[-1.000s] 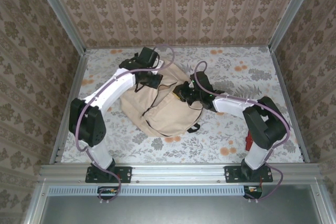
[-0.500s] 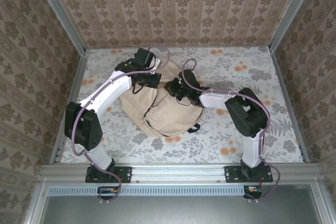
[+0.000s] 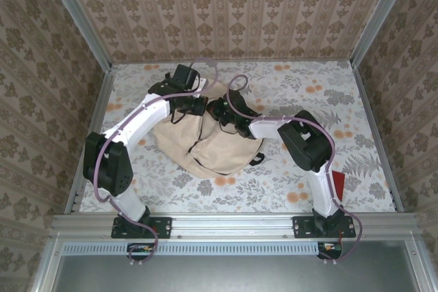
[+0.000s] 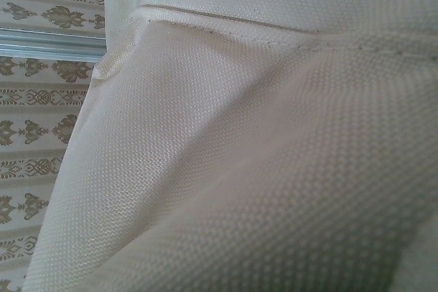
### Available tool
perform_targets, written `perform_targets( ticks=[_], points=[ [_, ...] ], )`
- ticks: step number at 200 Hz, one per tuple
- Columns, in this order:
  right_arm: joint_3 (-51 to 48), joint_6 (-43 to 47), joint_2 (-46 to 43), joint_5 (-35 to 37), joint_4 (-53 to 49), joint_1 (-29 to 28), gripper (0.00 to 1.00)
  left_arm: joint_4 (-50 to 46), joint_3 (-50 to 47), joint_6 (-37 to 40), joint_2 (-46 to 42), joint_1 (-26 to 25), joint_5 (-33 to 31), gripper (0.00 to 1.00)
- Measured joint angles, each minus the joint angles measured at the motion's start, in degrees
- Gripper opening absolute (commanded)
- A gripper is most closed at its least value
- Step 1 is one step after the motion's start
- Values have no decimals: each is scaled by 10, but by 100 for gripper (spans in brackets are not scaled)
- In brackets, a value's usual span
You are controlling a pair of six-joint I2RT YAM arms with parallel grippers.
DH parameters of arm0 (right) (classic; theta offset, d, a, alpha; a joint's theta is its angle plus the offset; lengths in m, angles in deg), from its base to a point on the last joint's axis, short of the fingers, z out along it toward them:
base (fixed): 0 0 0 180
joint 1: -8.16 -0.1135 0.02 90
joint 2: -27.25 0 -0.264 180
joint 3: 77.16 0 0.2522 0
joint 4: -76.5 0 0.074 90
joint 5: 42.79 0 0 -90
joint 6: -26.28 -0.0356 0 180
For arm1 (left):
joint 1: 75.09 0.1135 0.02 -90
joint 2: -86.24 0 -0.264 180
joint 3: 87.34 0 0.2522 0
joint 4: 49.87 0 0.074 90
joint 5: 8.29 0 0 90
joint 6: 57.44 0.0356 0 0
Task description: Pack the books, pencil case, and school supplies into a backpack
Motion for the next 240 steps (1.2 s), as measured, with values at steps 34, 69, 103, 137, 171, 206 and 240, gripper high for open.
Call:
perform_targets(
  ticks=[34,69,103,137,171,206,240],
  points=[
    [-43,25,-62,-8,-62,1,27,8,-14,-7,-8,5,10,0],
    [-112,85,-215,6,-199,5,60,16,-25,-15,-12,5,11,22],
    [-165,150,-341,83,-367,35,82,17,-40,-29,-35,5,12,52],
    [-229,200,-448,177,-527,102,94,26,-79,-47,-104,9,7,71],
    [-285,238,-543,228,-631,211,96,43,-138,-70,-184,23,1,85],
    [-345,265,-590,234,-677,335,96,52,-188,-89,-225,27,-1,92],
    [-375,278,-598,200,-688,409,97,62,-217,-100,-230,43,1,94]
  ],
)
